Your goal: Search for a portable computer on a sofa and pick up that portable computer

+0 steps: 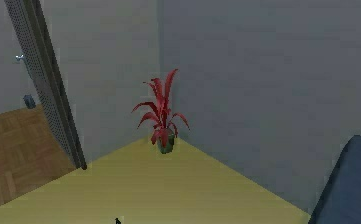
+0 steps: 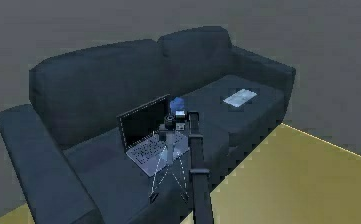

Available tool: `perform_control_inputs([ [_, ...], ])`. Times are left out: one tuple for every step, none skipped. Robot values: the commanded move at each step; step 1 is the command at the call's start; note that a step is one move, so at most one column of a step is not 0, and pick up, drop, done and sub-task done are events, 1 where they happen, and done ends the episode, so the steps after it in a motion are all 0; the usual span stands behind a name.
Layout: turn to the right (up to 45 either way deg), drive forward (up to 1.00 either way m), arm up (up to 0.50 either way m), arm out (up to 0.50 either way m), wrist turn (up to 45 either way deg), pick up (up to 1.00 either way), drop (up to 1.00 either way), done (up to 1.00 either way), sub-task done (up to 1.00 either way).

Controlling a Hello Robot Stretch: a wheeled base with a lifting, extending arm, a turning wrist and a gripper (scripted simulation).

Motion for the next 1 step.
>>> perform_control_inputs([
  [0.0,0.00,0.00,0.00,45.0,0.00,0.00,0.00,0.00],
])
